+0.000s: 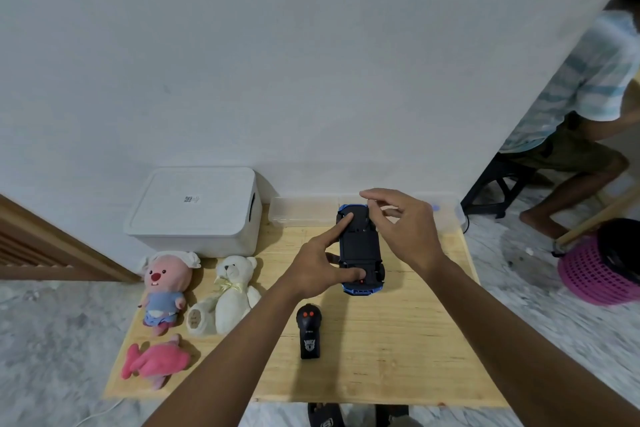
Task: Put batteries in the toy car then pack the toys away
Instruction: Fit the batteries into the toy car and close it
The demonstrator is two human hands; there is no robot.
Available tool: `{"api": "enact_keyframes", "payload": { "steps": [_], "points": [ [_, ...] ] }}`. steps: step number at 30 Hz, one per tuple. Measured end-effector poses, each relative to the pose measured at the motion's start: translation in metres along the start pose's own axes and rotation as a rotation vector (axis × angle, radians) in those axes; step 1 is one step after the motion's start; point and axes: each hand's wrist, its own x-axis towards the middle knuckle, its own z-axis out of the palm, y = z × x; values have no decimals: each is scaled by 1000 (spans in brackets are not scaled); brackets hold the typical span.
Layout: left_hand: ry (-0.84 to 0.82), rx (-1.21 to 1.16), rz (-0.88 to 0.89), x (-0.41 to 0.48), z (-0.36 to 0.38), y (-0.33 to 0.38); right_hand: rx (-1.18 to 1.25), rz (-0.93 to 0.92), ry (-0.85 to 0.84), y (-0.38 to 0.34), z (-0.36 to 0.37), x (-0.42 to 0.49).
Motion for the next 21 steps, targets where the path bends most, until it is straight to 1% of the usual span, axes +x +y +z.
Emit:
{"api": "enact_keyframes", "payload": {
  "steps": [2, 7, 12, 17, 21],
  "points": [
    [-2, 4, -3, -3, -3, 1, 26, 15, -3, -3, 2, -1],
    [-17, 16, -2, -10, -10, 5, 64, -5, 66, -11, 9, -2],
    [-14, -3, -16, -18, -16, 8, 35, 16, -13, -17, 14, -4],
    [-10, -22, -23, -24, -20, 6, 33, -16, 19, -18, 17, -5],
    [-1, -30, -35, -27, -23, 5, 32, 11, -61, -23, 18, -7]
  ]
}}
